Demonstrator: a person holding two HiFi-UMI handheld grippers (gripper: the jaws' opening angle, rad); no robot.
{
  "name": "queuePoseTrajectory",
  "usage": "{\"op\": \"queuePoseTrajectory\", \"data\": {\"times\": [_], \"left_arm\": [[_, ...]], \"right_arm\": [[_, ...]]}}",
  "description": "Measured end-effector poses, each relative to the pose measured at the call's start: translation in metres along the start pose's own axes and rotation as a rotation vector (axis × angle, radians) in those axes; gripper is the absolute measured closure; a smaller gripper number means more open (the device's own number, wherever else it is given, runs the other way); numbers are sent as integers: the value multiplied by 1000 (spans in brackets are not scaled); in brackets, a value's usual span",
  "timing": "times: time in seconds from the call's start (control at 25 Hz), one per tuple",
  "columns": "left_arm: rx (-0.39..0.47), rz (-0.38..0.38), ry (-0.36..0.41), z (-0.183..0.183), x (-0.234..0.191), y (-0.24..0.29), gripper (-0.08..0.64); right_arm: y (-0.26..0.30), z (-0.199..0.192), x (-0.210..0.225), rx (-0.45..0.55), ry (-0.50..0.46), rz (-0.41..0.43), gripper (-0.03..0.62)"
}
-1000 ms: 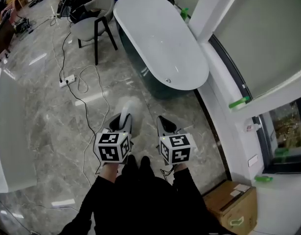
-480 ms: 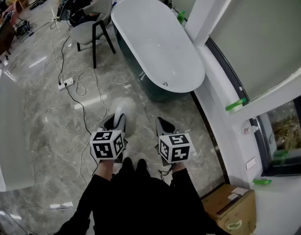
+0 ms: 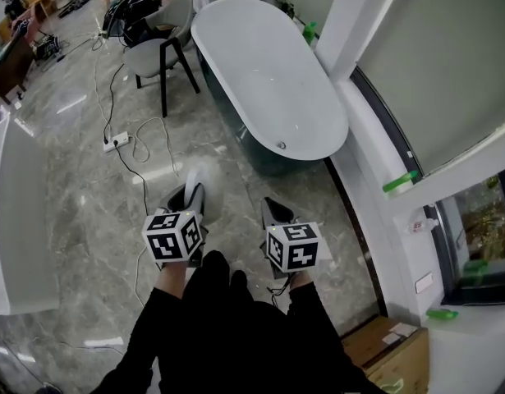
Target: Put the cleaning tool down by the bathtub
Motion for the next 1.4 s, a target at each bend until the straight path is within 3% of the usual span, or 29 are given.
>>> {"op": "queuePoseTrajectory", "data": {"times": [0.28, 0.8, 1.4], "left_arm": [[-31, 21, -24, 10, -28, 42, 460], [-73, 4, -59, 64, -115, 136, 460], [-94, 0, -97, 73, -162, 192, 460]], "right_arm": [[51, 21, 9, -35, 8, 5, 592], [177, 93, -3, -90, -28, 14, 592], [237, 111, 0, -171, -79, -34, 592]]}}
Point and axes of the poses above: the fingertips, and each gripper's own axes: y forward along the fingers, x to its right, z out of its top, the point moved 10 cm from there along -y, backward along the fingers, and after that the axes turned 1 degree about y, right-handed, at the moved point
